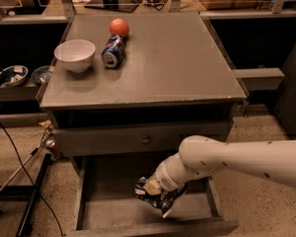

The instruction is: Place blue chip bag into middle drawer

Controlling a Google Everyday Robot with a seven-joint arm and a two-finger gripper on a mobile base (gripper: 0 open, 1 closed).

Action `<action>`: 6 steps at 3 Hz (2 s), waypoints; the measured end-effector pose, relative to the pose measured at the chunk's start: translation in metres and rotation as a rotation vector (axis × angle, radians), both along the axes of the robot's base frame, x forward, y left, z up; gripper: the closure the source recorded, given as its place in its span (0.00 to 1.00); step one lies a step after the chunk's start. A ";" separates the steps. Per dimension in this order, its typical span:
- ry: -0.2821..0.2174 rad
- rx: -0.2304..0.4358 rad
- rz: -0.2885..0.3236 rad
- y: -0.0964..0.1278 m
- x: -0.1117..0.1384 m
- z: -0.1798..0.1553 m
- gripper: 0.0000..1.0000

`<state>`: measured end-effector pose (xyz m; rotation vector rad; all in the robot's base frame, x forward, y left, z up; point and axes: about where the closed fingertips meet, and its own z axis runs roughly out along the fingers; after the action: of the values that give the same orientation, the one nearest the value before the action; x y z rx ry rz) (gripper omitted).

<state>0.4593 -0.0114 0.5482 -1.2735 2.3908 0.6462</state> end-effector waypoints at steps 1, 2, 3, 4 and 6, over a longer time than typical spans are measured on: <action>0.010 0.001 -0.007 0.001 -0.001 -0.005 1.00; 0.057 0.012 -0.032 0.009 -0.007 -0.038 1.00; 0.088 0.009 -0.056 0.021 0.005 -0.081 1.00; 0.088 0.009 -0.056 0.021 0.005 -0.081 1.00; 0.096 0.065 -0.103 0.026 0.027 -0.104 1.00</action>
Offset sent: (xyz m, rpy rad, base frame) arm -0.0146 0.0163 -0.0770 0.0268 0.1129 -0.0664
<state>0.4858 0.0148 0.4445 -1.1085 2.4718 0.7637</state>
